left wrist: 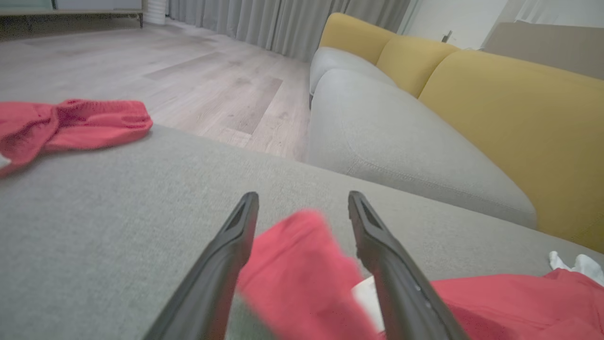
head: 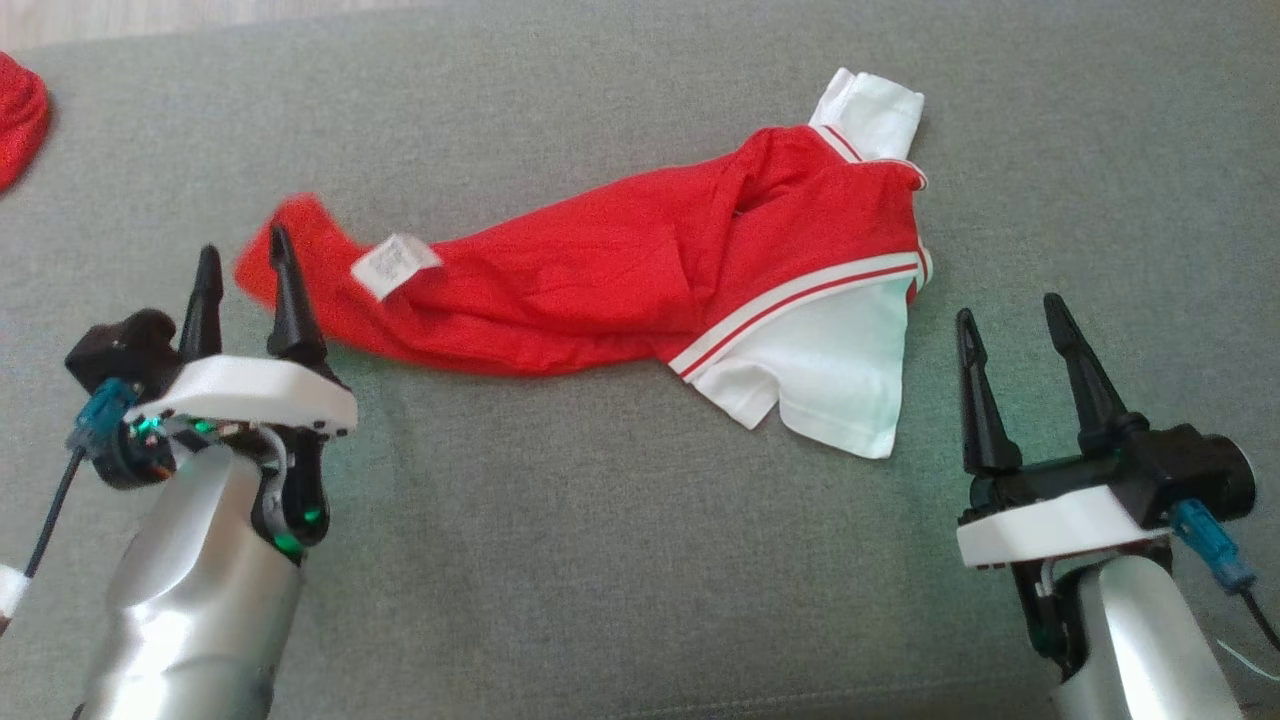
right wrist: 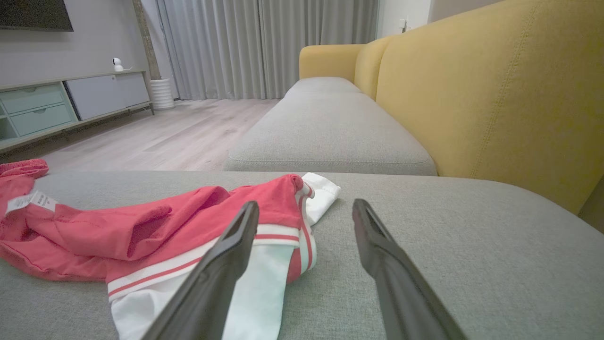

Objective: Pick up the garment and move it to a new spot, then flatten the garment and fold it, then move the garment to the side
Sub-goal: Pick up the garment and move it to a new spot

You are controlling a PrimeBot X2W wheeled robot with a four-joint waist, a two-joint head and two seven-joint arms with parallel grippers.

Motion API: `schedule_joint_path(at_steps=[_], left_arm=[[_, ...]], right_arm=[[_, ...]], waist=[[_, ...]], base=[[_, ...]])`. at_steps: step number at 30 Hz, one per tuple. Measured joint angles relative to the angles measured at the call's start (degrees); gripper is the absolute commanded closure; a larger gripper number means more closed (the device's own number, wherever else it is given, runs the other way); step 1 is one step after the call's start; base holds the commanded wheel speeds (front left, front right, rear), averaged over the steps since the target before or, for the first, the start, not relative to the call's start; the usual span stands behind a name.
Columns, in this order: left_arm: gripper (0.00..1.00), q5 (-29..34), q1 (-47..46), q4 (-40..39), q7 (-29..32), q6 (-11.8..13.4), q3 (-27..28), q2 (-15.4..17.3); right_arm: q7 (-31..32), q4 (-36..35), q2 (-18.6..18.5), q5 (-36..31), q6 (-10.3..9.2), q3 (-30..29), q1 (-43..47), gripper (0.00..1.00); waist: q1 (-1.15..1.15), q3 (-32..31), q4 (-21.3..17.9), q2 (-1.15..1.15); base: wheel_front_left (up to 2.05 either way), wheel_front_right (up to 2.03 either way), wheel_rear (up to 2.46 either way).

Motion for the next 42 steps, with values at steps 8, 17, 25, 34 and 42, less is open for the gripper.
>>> schedule_joint_path(at_steps=[8, 17, 25, 34, 42], left_arm=[[0.00, 7.87, 7.76, -8.13, -0.16, -1.67, 4.07, -0.37], [0.00, 14.61, 23.53, -18.93, -0.16, -2.15, 8.25, -2.12], [0.00, 19.49, 35.83, -26.51, -0.16, -2.20, 10.31, -5.61], [0.00, 21.32, 40.96, -27.70, -0.07, -2.22, 9.62, -6.15], [0.00, 21.34, 40.85, -26.60, 0.10, -2.22, 9.31, -6.16]], right_arm=[[0.00, 0.65, 0.00, -0.92, 0.00, -0.05, 0.10, 0.00], [0.00, 2.05, 0.01, -1.66, 0.00, -0.29, 5.26, 0.00], [0.00, 2.26, 0.07, -0.68, 0.00, -0.36, 9.14, 0.00], [0.00, 3.11, 0.08, 0.30, 0.00, 1.55, 10.76, 0.00], [0.00, 4.04, 0.08, 0.30, 0.00, 2.08, 10.74, 0.00]], waist=[[-0.01, -3.04, 0.65, 0.00], [-0.01, -7.56, 1.71, 0.00], [-0.01, -11.78, 2.43, 0.00], [-0.01, -14.72, 2.84, 0.00], [-0.01, -15.14, 2.97, 0.00]], base=[[0.00, 0.00, 0.00], [0.00, 0.00, 0.00], [0.00, 0.00, 0.00], [0.00, 0.00, 0.00], [0.00, 0.00, 0.00]])
